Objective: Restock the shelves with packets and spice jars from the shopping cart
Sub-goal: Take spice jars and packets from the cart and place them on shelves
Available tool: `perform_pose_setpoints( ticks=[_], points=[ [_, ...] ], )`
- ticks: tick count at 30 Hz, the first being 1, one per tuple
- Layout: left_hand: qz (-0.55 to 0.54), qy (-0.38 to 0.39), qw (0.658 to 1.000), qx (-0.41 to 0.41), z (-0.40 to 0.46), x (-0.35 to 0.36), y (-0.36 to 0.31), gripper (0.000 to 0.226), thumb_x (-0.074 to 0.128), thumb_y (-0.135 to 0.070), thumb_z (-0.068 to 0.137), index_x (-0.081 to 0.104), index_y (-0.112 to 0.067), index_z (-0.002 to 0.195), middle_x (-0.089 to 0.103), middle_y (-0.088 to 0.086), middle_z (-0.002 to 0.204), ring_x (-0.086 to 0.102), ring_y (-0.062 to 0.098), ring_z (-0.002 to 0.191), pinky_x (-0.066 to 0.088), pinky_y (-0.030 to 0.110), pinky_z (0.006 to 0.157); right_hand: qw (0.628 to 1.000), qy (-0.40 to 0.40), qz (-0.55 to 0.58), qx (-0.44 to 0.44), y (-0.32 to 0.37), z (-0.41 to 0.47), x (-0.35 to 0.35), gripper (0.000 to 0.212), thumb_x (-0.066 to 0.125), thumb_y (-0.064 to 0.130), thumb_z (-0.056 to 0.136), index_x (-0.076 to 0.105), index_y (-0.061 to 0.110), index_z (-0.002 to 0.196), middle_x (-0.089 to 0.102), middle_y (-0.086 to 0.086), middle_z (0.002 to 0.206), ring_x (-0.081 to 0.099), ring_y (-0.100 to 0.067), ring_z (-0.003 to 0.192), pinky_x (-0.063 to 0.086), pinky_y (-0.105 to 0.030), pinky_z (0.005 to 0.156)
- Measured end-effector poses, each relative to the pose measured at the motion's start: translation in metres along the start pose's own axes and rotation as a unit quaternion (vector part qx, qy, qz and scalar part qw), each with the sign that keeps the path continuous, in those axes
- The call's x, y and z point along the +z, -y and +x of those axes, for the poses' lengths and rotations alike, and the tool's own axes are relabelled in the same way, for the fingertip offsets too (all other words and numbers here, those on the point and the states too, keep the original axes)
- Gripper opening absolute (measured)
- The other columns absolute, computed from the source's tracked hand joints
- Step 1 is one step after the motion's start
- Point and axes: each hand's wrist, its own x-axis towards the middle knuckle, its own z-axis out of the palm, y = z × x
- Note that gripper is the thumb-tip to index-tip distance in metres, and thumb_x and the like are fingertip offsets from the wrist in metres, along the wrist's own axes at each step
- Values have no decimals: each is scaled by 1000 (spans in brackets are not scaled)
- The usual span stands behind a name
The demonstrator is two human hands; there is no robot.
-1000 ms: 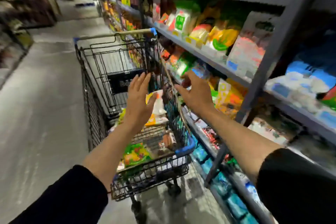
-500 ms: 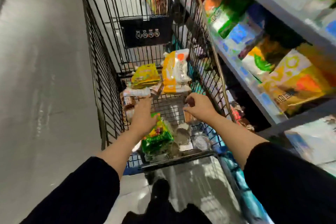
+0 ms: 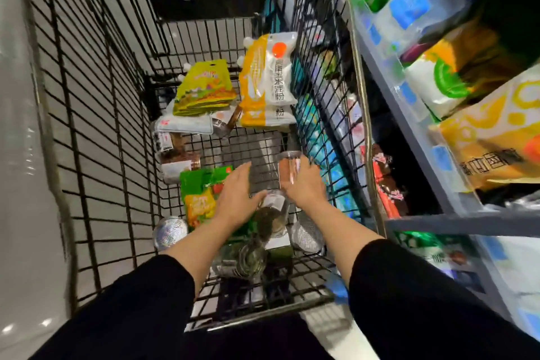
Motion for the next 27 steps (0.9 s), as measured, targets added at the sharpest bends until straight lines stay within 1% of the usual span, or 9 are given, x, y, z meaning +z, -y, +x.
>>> perform_pose_setpoints(
  ticks=[4, 11, 14, 17, 20, 21, 23, 25, 27],
  points=[
    [-20, -9, 1000, -20, 35, 17, 3, 70, 58, -35, 95, 25, -8, 151, 31, 10, 156, 27, 23, 144, 20, 32, 116, 999, 2, 28, 22, 3, 23, 29, 68, 50, 24, 96, 10, 19, 151, 25, -19, 147, 35, -38, 130, 37, -42, 100],
    [-70, -1, 995, -74, 72, 45, 22, 63, 57, -27, 96, 30, -3, 147, 36, 16, 151, 31, 27, 141, 20, 25, 109, 998, -31, 13, 53, 3, 47, 67, 71, 50, 22, 95, 7, 12, 151, 7, -13, 157, 6, -32, 143, 19, -41, 115],
    [-88, 9, 993, -75, 79, 51, 22, 59, 60, -25, 95, 38, -1, 143, 46, 18, 143, 42, 31, 133, 30, 30, 106, 994, -86, 26, 61, 2, 48, 73, 66, 51, 20, 92, 16, 10, 148, 23, -14, 152, 23, -29, 133, 24, -38, 109],
    [-147, 53, 983, -95, 89, 58, 19, 58, 64, -30, 92, 44, -2, 139, 59, 14, 128, 56, 29, 120, 43, 36, 100, 993, -114, 13, 36, -6, 52, 71, 52, 51, 19, 90, 35, 10, 139, 43, -11, 134, 34, -26, 120, 27, -34, 101],
    [-189, 92, 969, -131, 102, 65, 20, 50, 65, -37, 88, 51, -8, 127, 66, 10, 116, 63, 28, 105, 50, 43, 93, 993, -56, 104, 8, -8, 52, 78, 43, 45, 9, 90, 48, 17, 132, 42, -9, 129, 46, -29, 113, 38, -38, 98],
    [-199, 95, 965, -139, 104, 66, 20, 47, 67, -34, 88, 50, -9, 125, 66, 9, 114, 63, 28, 103, 51, 43, 91, 986, -30, 164, 7, -8, 51, 81, 48, 43, 3, 89, 48, 19, 134, 41, -7, 134, 48, -29, 114, 41, -39, 100],
    [-193, 95, 967, -141, 106, 69, 24, 60, 73, -28, 85, 42, -8, 132, 63, 8, 114, 62, 27, 105, 49, 36, 89, 972, -5, 235, 9, -8, 52, 84, 58, 40, -4, 88, 46, 22, 139, 43, -3, 139, 48, -24, 120, 40, -39, 105],
    [-199, 77, 967, -136, 106, 68, 25, 70, 77, -24, 81, 37, -7, 136, 62, 7, 114, 60, 25, 106, 46, 31, 86, 967, 3, 255, 8, -7, 52, 82, 53, 45, 1, 89, 48, 23, 137, 51, -2, 133, 50, -22, 120, 42, -41, 103],
    [-217, 62, 966, -125, 103, 65, 26, 67, 78, -18, 80, 39, -7, 133, 63, 5, 109, 62, 26, 104, 48, 31, 87, 979, 2, 204, 26, -6, 50, 76, 35, 53, 14, 90, 51, 18, 125, 54, -1, 120, 55, -22, 106, 47, -37, 88]
  ],
)
